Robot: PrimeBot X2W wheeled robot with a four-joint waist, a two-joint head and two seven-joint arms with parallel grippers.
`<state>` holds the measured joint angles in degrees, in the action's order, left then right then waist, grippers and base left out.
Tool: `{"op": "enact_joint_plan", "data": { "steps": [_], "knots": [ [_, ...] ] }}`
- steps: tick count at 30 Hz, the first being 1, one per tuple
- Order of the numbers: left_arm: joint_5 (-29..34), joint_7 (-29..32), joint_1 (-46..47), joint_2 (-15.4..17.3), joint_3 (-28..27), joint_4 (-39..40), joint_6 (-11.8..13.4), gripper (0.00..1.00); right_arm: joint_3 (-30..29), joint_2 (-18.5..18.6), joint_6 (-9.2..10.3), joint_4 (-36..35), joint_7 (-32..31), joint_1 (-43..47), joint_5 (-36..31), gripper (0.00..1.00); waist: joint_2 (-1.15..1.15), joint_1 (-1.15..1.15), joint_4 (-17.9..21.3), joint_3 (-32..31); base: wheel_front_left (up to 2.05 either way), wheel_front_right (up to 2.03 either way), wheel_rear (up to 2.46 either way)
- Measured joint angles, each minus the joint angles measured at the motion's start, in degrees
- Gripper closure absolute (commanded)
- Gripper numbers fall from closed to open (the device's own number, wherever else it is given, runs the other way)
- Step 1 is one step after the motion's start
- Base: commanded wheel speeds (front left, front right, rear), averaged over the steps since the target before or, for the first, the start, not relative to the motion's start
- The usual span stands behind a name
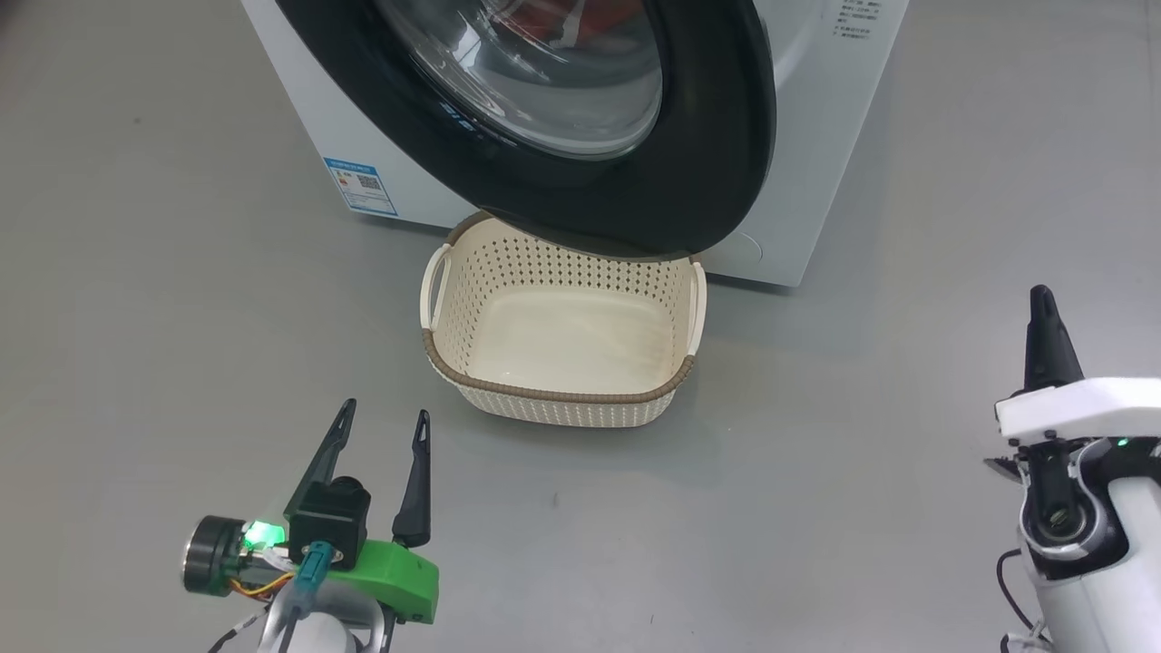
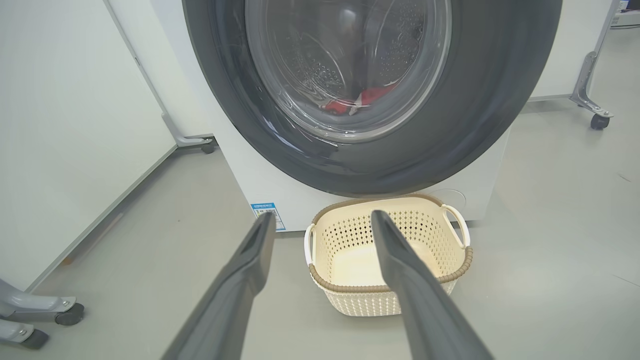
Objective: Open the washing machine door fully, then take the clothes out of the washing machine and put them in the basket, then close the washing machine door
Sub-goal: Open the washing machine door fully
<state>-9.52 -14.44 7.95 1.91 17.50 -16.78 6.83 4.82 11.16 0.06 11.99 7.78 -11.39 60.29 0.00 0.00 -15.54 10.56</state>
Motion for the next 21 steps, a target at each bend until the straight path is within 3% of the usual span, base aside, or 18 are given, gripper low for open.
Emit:
{"op": "enact_joint_plan", "data": {
  "steps": [10,21],
  "knots": [
    [-0.77,0.00,1.30,0.00,2.58,0.40,0.00,0.00,-4.80,0.44,0.15,0.87,-10.35,-9.18,11.91,1.00,0.00,0.00,-2.07,2.32,0.00,0.00,0.00],
    [-2.52,0.00,2.63,-0.01,4.36,0.60,0.00,0.00,-6.15,2.13,3.66,1.97,-21.51,-20.08,19.89,1.00,0.00,0.00,-5.23,4.92,0.00,0.00,0.00]
  ]
}}
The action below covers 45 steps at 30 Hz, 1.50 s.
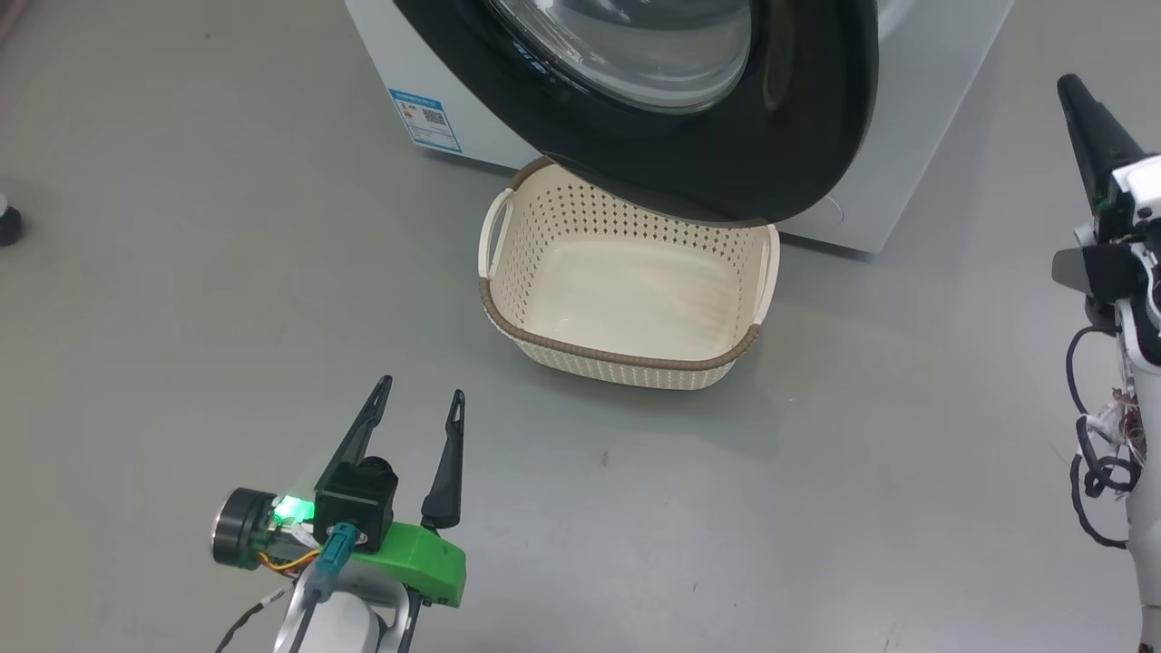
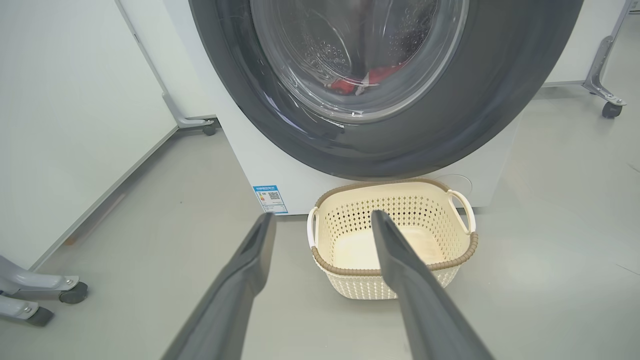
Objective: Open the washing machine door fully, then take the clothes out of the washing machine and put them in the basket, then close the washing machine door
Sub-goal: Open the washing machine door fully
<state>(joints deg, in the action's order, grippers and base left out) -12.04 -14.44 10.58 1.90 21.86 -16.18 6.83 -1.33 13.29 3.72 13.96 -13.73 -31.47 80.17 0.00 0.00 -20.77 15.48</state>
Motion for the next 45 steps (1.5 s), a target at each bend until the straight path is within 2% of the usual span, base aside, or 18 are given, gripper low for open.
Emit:
{"op": "enact_joint_plan", "data": {
  "steps": [14,33,45],
  "knots": [
    [-0.99,0.00,0.42,-0.01,0.67,0.45,0.00,0.00,1.30,1.21,2.96,4.71,-8.78,-10.42,3.31,1.00,0.00,0.00,-2.62,2.77,0.00,0.00,0.00],
    [-2.58,0.00,1.88,-0.03,2.24,1.27,0.00,0.00,3.46,1.22,3.50,11.55,-15.10,-17.32,4.75,1.00,0.00,0.00,-5.65,5.81,0.00,0.00,0.00],
    [-2.65,0.00,2.05,-0.05,1.97,1.22,0.00,0.00,4.72,0.98,3.52,15.08,-18.30,-18.05,5.28,1.00,0.00,-0.01,-6.54,6.08,0.00,0.00,0.00]
  ]
}}
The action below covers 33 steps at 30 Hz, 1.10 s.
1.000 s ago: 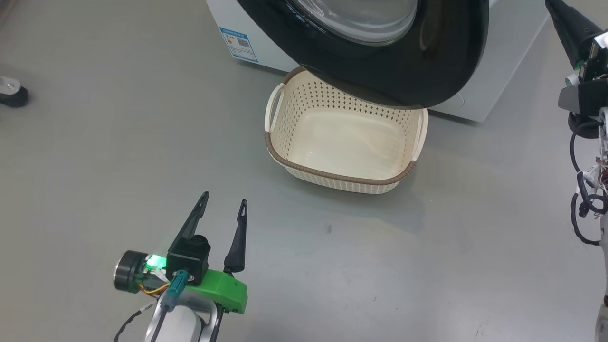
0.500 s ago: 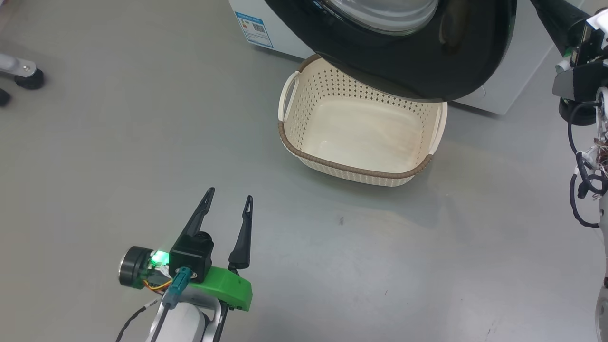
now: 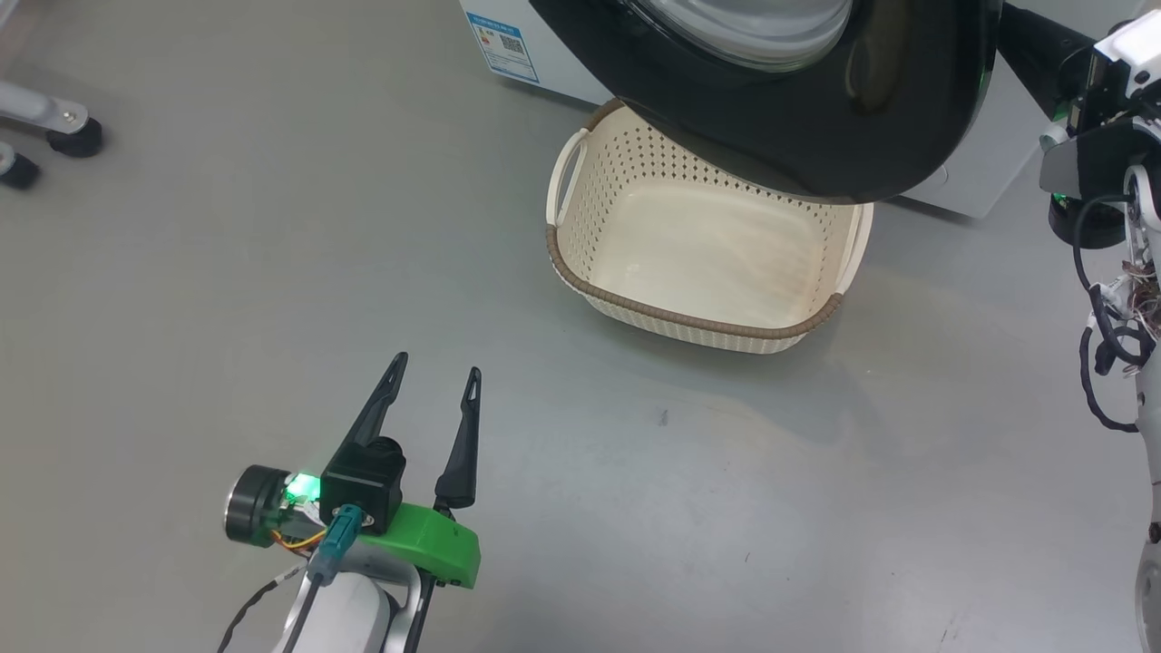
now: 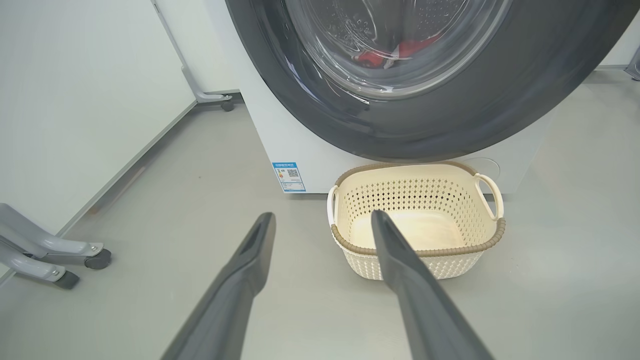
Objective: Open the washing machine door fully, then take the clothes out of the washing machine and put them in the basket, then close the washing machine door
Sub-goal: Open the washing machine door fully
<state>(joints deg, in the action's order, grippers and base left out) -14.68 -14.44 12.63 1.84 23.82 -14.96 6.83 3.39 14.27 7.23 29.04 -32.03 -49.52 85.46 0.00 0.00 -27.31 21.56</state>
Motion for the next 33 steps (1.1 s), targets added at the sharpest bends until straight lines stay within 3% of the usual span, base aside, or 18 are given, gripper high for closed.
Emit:
{"op": "enact_joint_plan", "data": {
  "steps": [33],
  "knots": [
    [0.18,0.00,-0.03,0.00,-0.87,-1.59,0.00,0.00,4.07,-5.80,0.01,2.31,-5.89,3.85,2.77,1.00,0.00,0.00,0.19,-4.18,0.00,0.00,0.00]
  ]
}}
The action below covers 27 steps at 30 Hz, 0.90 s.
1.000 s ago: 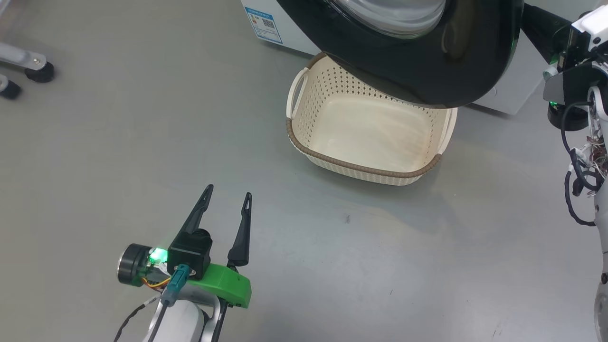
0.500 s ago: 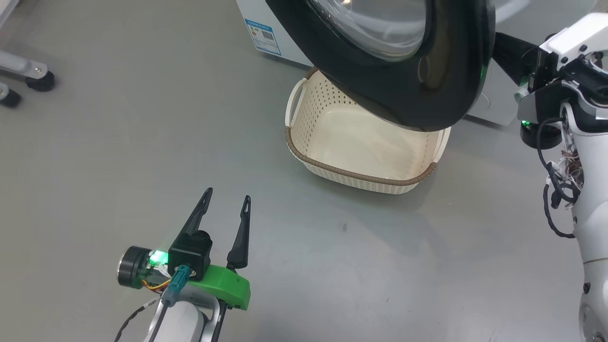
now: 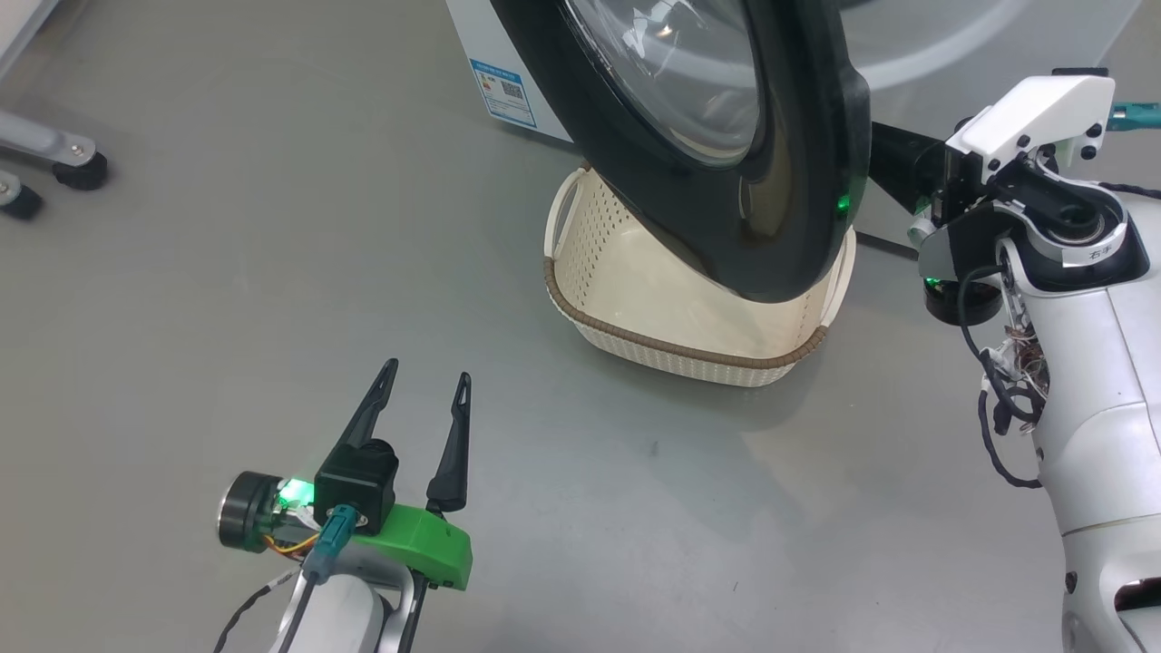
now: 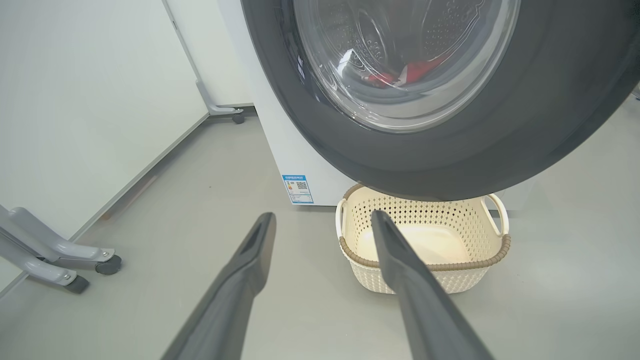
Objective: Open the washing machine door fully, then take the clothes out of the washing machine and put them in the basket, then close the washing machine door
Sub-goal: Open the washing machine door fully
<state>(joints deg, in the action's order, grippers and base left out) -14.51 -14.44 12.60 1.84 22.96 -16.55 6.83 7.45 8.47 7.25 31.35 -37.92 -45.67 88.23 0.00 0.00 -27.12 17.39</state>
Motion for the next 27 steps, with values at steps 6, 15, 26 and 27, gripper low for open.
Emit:
{"op": "enact_joint_plan", "data": {
  "steps": [6,15,26,27],
  "knots": [
    [0.00,0.00,-0.01,0.00,-0.21,0.00,0.00,0.00,1.30,-1.07,0.00,-0.99,-1.10,1.51,0.10,1.00,0.00,0.00,-0.13,-0.52,0.00,0.00,0.00],
    [0.00,0.00,-0.18,0.00,-0.34,-0.14,0.00,0.00,3.09,-2.09,0.00,-2.23,-2.36,3.99,0.71,1.00,0.00,0.00,-0.43,-1.49,0.00,0.00,0.00],
    [0.00,0.00,-0.76,0.00,-0.36,-0.32,0.00,0.00,5.73,-3.21,0.00,-4.86,-4.17,6.64,2.13,1.00,0.00,0.00,-0.96,-2.38,0.00,0.00,0.00],
    [0.00,0.00,-0.87,0.00,-0.37,-0.32,0.00,0.00,6.03,-3.23,0.00,-5.16,-4.30,6.79,2.18,1.00,0.00,0.00,-1.01,-2.43,0.00,0.00,0.00]
  ]
}}
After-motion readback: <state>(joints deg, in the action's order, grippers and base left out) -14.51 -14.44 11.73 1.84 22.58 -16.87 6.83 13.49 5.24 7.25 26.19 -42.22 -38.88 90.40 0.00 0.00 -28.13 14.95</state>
